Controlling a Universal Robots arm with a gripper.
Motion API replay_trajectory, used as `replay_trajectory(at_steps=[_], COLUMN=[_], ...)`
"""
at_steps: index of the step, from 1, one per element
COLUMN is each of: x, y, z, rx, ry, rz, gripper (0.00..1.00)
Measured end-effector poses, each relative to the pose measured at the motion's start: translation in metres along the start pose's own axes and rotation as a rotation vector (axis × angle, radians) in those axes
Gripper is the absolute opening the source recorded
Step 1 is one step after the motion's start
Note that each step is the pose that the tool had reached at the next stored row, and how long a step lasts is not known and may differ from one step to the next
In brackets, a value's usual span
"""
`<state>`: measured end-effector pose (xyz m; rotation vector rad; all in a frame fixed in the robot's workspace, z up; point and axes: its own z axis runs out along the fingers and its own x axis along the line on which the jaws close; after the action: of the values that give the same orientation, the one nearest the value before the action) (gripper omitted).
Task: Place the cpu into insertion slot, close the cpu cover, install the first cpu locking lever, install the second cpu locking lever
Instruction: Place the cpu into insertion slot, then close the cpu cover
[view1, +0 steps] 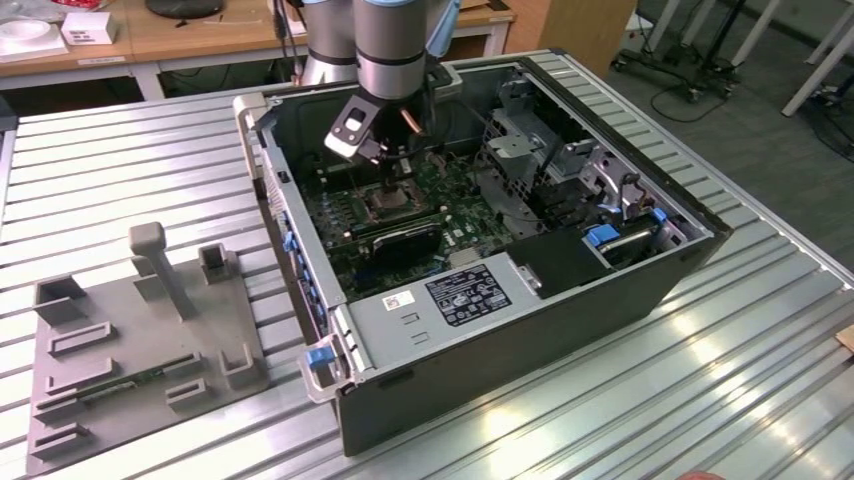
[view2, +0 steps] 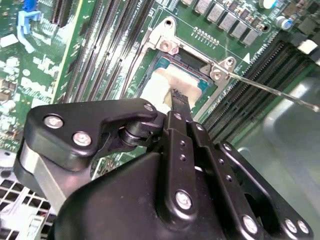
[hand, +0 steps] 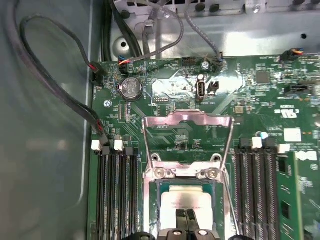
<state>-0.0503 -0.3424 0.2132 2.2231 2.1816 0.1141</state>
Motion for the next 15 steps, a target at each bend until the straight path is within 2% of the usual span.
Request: replay_trajectory(at_steps=[3, 7, 15], x=[0.0003, 0.0006, 0.0007], y=[0.0006, 0.0012, 0.0026], z=[-0.0091, -0.0171, -0.0192], rx=[0.0001, 0.0001, 0.0], ry=[0.0, -0.0001, 0.0], rz=[0.0, 0.0, 0.0], gripper=[0.1, 0.1, 0.1])
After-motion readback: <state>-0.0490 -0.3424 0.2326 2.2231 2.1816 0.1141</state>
